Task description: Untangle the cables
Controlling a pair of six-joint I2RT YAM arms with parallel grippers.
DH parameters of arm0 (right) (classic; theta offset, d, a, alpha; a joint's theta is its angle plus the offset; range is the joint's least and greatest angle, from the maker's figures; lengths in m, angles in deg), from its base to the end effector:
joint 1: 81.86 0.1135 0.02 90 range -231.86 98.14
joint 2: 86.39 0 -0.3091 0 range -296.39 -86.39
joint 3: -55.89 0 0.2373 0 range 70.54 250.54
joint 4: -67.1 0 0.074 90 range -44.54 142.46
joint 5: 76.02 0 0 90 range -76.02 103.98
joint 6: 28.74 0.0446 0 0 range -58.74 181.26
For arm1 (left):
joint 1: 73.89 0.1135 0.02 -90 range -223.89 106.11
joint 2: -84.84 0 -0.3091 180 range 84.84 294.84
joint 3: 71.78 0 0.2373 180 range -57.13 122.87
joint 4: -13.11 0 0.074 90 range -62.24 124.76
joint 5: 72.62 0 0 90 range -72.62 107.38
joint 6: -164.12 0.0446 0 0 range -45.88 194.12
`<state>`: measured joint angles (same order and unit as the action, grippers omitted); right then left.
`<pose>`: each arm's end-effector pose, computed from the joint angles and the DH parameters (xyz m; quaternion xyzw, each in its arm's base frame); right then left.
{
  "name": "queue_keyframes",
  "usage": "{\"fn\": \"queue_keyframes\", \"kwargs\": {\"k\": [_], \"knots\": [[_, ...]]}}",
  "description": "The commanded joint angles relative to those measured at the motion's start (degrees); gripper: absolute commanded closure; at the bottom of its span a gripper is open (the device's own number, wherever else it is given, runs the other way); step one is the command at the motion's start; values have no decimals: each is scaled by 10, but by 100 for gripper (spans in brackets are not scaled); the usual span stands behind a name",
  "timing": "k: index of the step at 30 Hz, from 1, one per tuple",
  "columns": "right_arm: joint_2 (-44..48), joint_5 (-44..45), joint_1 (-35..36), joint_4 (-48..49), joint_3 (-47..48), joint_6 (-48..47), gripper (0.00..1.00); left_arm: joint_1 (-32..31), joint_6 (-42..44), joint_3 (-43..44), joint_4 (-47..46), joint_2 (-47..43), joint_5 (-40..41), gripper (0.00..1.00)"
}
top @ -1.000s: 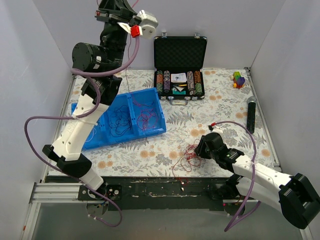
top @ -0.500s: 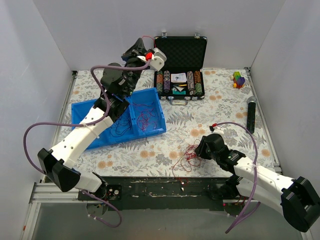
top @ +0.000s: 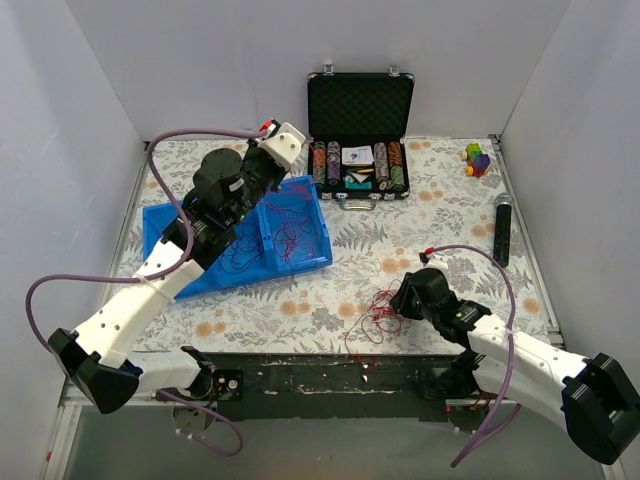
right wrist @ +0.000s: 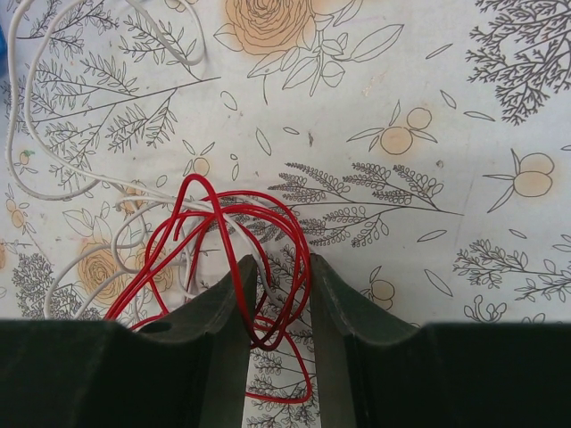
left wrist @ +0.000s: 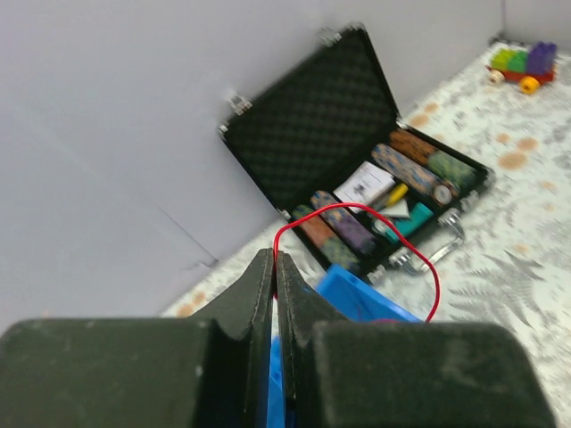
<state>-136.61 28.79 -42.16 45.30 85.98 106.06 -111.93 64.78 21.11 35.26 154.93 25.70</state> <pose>0.1090 0.0756 0.1911 0.0927 0.9024 0.1844 0.3781 0.2021 -0.1500 0.4974 0.1238 0.6921 -0.2383 0.6700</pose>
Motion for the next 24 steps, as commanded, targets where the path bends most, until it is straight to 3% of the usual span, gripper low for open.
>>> {"fn": "queue_keyframes", "kwargs": {"k": [1, 15, 24], "knots": [[6, 2, -2, 3, -4, 4, 63, 2, -78, -26, 86, -20, -44, 100], [34, 12, -2, -20, -6, 6, 63, 26, -98, -112, 102, 30, -33, 100], [44, 10, -2, -23, -4, 5, 62, 47, -32, -170, 13, 96, 21, 100]]}}
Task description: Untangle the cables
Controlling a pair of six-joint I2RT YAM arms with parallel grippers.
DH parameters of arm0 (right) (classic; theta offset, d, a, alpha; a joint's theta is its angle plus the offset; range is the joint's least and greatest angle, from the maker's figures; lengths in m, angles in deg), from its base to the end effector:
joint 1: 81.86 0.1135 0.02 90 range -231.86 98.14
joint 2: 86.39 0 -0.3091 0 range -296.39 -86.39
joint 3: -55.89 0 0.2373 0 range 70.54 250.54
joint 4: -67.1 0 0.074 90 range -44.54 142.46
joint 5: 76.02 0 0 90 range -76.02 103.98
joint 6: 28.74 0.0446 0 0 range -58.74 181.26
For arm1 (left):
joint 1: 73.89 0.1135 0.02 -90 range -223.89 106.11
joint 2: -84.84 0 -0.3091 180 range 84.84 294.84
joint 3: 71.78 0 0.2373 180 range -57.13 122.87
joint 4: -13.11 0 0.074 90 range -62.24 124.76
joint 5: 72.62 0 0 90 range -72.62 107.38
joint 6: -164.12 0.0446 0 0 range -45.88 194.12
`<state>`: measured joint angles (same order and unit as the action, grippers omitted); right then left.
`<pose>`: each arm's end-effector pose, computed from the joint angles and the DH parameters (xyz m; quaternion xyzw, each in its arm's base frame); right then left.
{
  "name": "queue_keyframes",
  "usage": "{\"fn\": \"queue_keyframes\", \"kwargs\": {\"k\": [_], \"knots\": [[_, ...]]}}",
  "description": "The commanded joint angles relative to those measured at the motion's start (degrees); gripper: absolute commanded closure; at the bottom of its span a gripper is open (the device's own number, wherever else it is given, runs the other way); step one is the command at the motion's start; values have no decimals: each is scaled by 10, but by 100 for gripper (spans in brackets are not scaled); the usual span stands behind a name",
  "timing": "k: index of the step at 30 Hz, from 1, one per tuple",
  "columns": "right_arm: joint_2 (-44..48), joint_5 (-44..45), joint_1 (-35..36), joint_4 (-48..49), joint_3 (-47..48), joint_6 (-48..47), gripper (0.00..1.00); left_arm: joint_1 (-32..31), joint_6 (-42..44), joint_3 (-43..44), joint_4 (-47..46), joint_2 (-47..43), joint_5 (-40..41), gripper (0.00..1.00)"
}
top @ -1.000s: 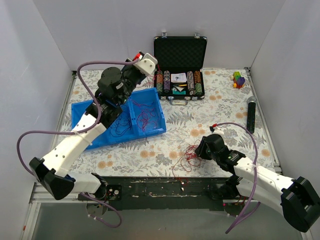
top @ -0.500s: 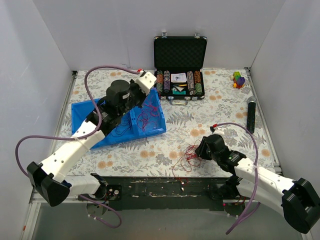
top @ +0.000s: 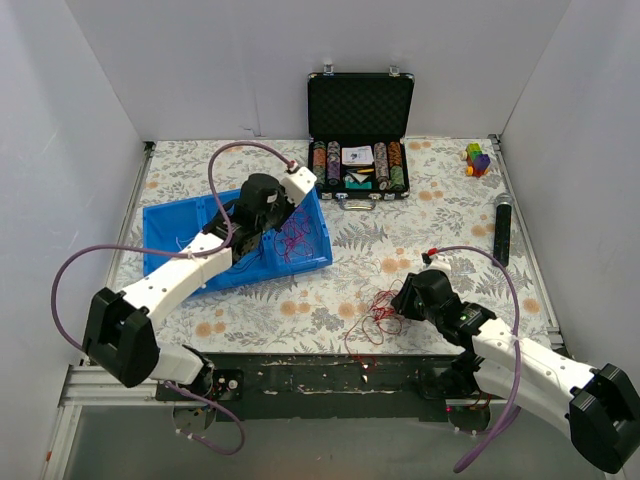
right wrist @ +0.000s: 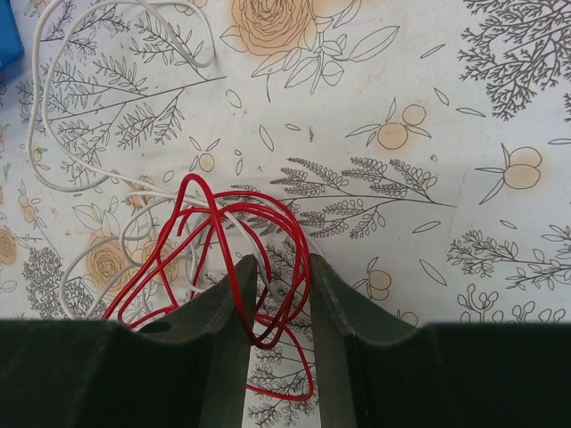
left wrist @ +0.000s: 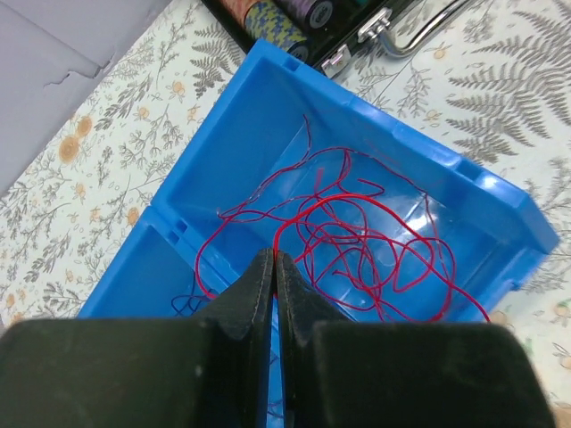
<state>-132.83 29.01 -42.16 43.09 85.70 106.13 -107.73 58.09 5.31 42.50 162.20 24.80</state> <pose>0.1022 0.0698 0.1933 0.0952 0.8975 0.1906 0.3862 0.2461 -0.1580 0.3555 0.1014 0.8574 -0.1607 0.4784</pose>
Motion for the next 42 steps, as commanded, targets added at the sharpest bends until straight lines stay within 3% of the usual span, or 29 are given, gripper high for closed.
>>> {"fn": "queue_keyframes", "kwargs": {"k": [1, 13, 17, 20, 24, 29, 33, 37, 42], "knots": [[6, 8, -2, -1, 0, 4, 62, 5, 40, -11, -66, 34, 29, 100], [13, -5, -1, 8, -2, 11, 63, 20, 63, 12, -90, 139, 23, 98], [9, -11, -2, 19, -3, 9, 63, 21, 60, 21, -82, 123, -13, 71], [0, -18, -2, 29, -2, 9, 63, 20, 57, 41, -62, 105, -36, 31], [-5, -32, -2, 41, -1, 12, 63, 20, 38, 66, -34, 63, -67, 7], [-12, -54, -2, 54, 0, 12, 63, -5, 31, 59, 6, -25, -170, 5], [-20, -68, -1, 69, 0, 14, 63, -117, 34, 5, 33, -87, -219, 5], [-20, -76, -2, 78, -1, 15, 64, -191, -24, -45, 23, -77, -237, 5], [-14, -60, -2, 42, 4, 11, 64, -199, -67, -64, -53, 5, -181, 5]]}}
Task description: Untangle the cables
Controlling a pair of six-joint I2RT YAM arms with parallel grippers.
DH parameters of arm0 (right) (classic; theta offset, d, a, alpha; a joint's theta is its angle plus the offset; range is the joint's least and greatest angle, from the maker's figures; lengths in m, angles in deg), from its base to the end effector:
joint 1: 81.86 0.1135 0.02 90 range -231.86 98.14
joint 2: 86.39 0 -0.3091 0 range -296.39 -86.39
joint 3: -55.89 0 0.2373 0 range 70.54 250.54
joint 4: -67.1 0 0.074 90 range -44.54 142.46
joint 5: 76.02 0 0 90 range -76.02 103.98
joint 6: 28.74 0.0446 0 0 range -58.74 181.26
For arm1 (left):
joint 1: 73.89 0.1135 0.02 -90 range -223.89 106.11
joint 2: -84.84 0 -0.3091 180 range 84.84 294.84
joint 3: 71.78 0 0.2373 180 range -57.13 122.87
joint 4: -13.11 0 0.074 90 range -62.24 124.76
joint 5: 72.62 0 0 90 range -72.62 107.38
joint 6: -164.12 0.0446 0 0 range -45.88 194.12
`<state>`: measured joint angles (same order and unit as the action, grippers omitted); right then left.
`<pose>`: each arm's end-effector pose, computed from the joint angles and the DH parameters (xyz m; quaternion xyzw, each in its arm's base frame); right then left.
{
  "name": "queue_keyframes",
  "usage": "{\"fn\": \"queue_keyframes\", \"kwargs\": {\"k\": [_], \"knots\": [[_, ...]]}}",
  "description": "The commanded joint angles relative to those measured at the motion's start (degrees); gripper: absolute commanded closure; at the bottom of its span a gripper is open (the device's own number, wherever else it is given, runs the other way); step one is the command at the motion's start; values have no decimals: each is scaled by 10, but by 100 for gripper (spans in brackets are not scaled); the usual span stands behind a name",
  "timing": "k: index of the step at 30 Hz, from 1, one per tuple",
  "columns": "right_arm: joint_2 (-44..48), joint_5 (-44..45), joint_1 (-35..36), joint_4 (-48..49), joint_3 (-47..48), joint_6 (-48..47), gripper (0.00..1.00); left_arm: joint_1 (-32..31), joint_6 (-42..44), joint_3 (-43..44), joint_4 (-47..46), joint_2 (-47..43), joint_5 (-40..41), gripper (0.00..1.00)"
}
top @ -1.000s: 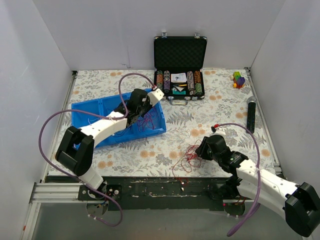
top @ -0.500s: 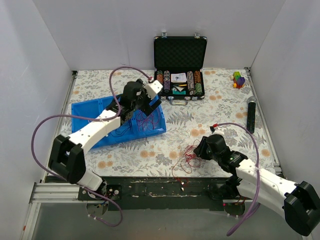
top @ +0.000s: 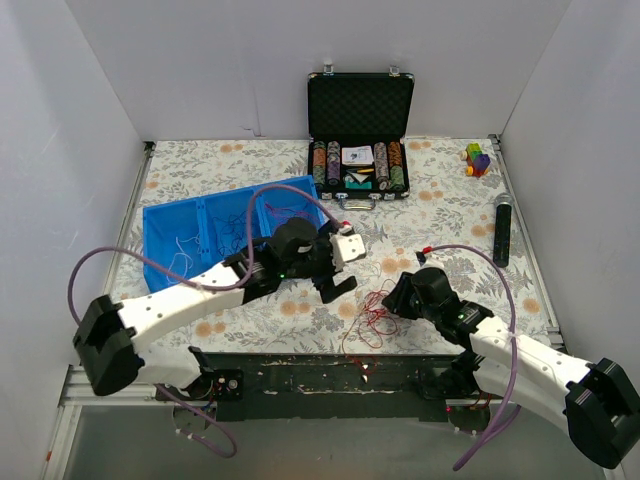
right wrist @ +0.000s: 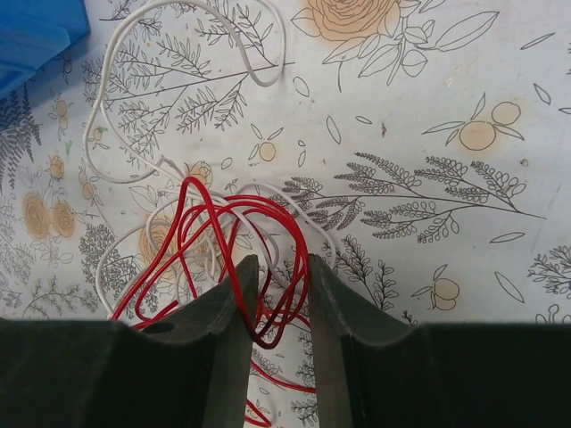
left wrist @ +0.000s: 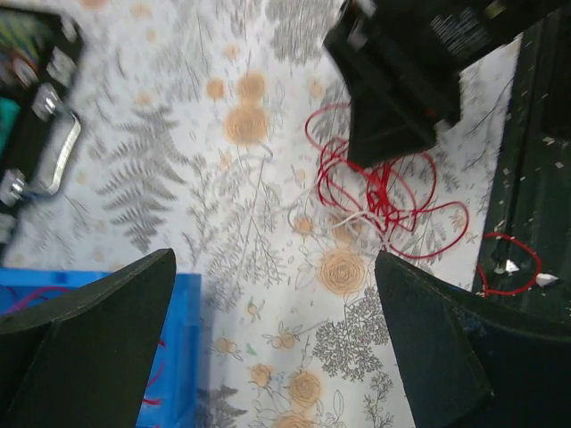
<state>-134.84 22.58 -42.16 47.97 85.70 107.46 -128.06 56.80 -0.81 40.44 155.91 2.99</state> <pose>0.1067 0.0799 0.1966 0.0837 0.8921 0.2498 0.3672 0.1438 -0.2181 0.3515 0.3297 0.7838 -0.3878 0.3556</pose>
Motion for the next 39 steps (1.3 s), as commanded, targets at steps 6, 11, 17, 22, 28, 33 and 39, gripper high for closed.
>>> {"fn": "queue_keyframes", "kwargs": {"k": [6, 11, 17, 22, 28, 33, 39], "knots": [[37, 1, -2, -17, -22, -1, 64, 29, -149, 98, -27, 209, -1, 4], [44, 5, -2, -23, -27, 0, 65, 50, -206, 136, -26, 268, -34, 5], [41, 7, -1, -24, -30, -2, 65, 58, -237, 151, -1, 299, -107, 17], [45, 10, -2, -22, -30, -3, 65, 57, -255, 155, 18, 322, -130, 25], [47, 16, -2, -26, -26, -4, 65, 57, -251, 156, 23, 340, -130, 48], [48, 16, -1, -26, -24, -6, 65, 55, -235, 172, 20, 354, -117, 78], [39, 14, -2, -15, -25, -7, 65, 57, -213, 236, 34, 351, -103, 100]]}}
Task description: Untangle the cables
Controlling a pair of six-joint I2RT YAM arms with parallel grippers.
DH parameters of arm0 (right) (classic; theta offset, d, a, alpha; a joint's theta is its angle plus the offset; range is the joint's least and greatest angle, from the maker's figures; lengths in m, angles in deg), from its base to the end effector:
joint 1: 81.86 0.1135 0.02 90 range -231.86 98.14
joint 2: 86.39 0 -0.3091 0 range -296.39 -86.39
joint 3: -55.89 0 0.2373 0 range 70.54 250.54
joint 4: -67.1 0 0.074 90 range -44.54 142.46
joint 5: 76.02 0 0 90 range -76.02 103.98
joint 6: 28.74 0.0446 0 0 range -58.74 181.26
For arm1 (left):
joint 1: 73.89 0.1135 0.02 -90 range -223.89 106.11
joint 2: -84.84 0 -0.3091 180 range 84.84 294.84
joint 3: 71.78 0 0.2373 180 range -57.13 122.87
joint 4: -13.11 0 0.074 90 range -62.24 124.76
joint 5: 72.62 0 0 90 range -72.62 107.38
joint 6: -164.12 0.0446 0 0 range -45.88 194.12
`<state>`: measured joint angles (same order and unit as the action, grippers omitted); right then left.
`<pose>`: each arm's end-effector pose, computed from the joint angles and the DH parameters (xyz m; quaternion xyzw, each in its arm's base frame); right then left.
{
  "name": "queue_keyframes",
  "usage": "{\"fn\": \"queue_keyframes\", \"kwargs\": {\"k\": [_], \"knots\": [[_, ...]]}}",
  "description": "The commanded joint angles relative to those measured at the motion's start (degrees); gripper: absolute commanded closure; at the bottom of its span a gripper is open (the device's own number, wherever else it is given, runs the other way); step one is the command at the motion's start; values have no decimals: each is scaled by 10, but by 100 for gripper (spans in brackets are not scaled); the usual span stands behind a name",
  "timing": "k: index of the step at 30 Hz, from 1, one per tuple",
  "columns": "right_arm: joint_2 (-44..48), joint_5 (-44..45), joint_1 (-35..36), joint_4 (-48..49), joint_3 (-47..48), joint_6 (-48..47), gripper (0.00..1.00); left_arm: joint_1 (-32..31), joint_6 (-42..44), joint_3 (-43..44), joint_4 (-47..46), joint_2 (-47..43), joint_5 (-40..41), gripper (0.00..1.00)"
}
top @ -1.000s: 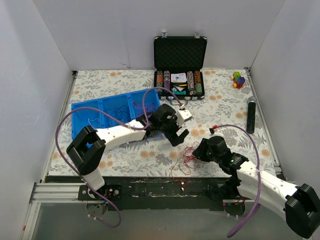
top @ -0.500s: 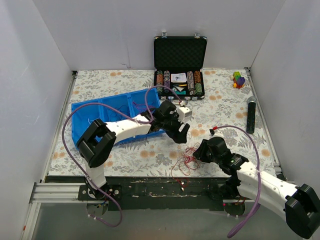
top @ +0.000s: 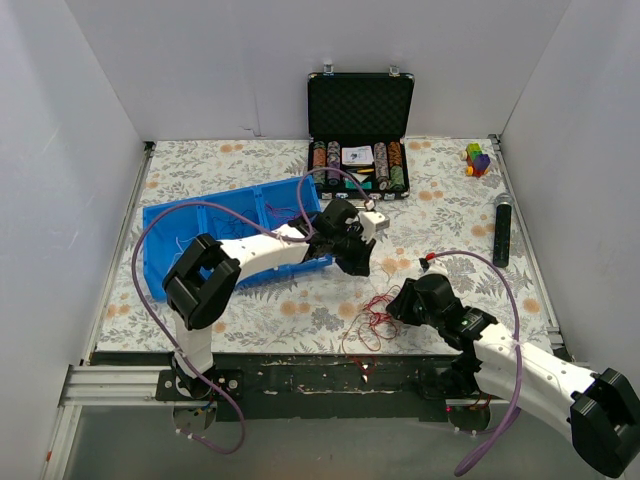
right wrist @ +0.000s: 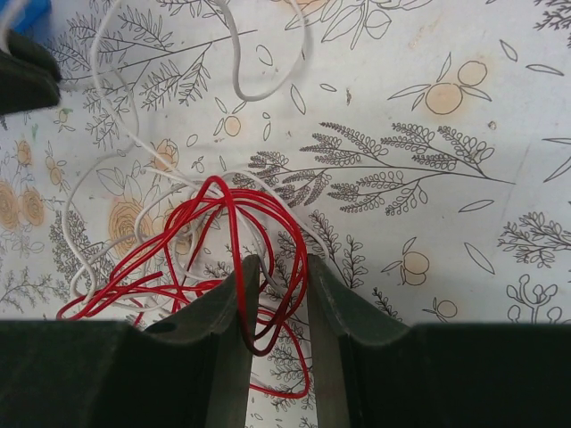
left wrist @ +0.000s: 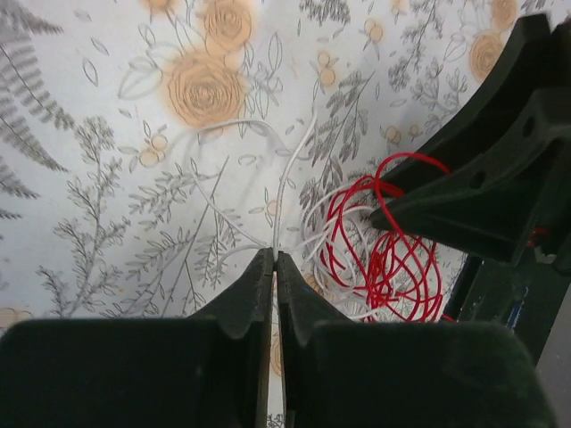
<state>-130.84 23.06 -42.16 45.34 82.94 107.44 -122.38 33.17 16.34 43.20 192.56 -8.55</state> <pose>0.0948 0.0695 0.1845 0.0848 0.8970 0.2392 0.3620 0.2581 -0.3210 0.2413 0.1373 0.9078 -0.3859 0.0904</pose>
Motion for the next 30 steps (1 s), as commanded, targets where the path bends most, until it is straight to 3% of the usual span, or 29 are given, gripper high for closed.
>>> {"fn": "queue_keyframes", "kwargs": {"k": [1, 7, 8, 9, 14, 19, 30], "knots": [[-5, 9, -2, 14, 2, -6, 65, 2, 38, 87, 16, -21, 18, 100], [-26, 3, -2, 31, -3, -3, 65, 44, 100, 214, 55, -66, 36, 100], [-28, 3, -1, 33, -4, -3, 1, 51, 107, 233, 55, -75, 41, 100], [-31, 2, -2, 35, -6, -3, 65, 54, 119, 247, 55, -83, 47, 100], [-33, 2, -2, 40, -12, -3, 66, 59, 188, 282, 35, -148, 96, 100], [-36, 5, -2, 40, -19, -3, 66, 61, 263, 331, -10, -200, 213, 100], [-47, 1, -2, 56, -35, 3, 67, 62, 490, 370, -217, -291, 376, 100]]}}
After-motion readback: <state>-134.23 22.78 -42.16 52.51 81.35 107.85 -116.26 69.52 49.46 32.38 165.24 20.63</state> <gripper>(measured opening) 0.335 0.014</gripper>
